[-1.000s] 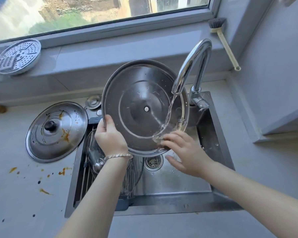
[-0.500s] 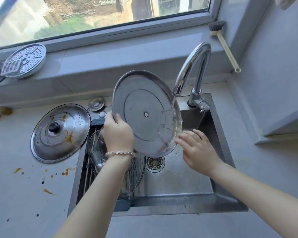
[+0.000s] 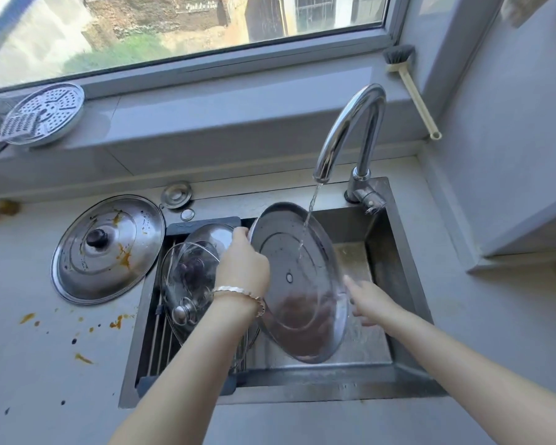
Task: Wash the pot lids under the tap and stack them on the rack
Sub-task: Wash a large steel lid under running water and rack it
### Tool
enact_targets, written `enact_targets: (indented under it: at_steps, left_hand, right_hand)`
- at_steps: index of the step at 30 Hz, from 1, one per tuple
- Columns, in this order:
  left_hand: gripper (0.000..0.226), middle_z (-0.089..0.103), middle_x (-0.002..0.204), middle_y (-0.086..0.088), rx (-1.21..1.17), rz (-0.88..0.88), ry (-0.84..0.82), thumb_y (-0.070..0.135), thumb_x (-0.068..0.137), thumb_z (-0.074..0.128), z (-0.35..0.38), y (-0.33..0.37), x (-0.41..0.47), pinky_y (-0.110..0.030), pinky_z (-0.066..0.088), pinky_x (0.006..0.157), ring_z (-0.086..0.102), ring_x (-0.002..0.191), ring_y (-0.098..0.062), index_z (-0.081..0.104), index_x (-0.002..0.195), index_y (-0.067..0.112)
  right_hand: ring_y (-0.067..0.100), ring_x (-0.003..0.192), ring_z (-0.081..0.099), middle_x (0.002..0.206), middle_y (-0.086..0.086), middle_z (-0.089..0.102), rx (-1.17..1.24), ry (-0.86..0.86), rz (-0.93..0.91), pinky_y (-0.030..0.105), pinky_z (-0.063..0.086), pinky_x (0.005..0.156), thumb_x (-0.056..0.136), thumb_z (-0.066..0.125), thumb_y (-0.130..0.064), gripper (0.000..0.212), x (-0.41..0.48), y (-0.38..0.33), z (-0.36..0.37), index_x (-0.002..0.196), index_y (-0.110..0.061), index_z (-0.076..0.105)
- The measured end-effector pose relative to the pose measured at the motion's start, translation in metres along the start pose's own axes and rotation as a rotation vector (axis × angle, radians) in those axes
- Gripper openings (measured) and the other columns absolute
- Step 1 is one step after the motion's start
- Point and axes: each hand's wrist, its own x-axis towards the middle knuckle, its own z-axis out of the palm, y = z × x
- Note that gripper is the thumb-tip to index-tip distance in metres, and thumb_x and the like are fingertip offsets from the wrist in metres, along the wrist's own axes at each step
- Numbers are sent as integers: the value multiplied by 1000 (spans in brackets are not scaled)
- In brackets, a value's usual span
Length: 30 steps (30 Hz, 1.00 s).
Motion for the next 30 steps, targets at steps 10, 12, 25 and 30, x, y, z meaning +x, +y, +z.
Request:
enact_targets:
  at_steps: [10, 12, 25, 30]
  left_hand:
    - [28, 57, 96, -14, -644, -533, -230, 37, 82, 32, 63, -84, -5, -53, 45, 94, 59, 93, -28, 51, 84, 17]
    - [24, 59, 102, -15, -774, -609, -292, 30, 87, 30, 60, -67, -16, -51, 51, 85, 59, 99, -31, 50, 88, 15]
    - [38, 61, 88, 8, -284, 534, -88, 37, 92, 46, 17, -47, -33, -21, 49, 73, 54, 71, 0, 38, 129, 44]
    - [52, 30, 139, -11, 234, 953, 83, 73, 80, 35, 26, -67, -21, -40, 17, 115, 26, 130, -27, 56, 99, 29]
  right_hand:
    - [23, 77, 49, 84, 16, 60, -107, 475, -385, 31, 28, 60, 97, 40, -19, 28, -2, -33, -60, 81, -6, 59]
    - [25, 91, 57, 94, 11, 66, -123, 554, -558, 27, 34, 69, 97, 44, -22, 23, -10, -47, -74, 98, -13, 65]
    - [39, 116, 50, 117, 30, 56, 432, 362, -136, 34, 39, 99, 100, 38, -13, 33, 6, 10, -36, 110, 13, 56]
    - [23, 92, 59, 100, 7, 62, 218, 42, 204, 29, 45, 86, 91, 55, -34, 24, 20, 31, -29, 94, -14, 67]
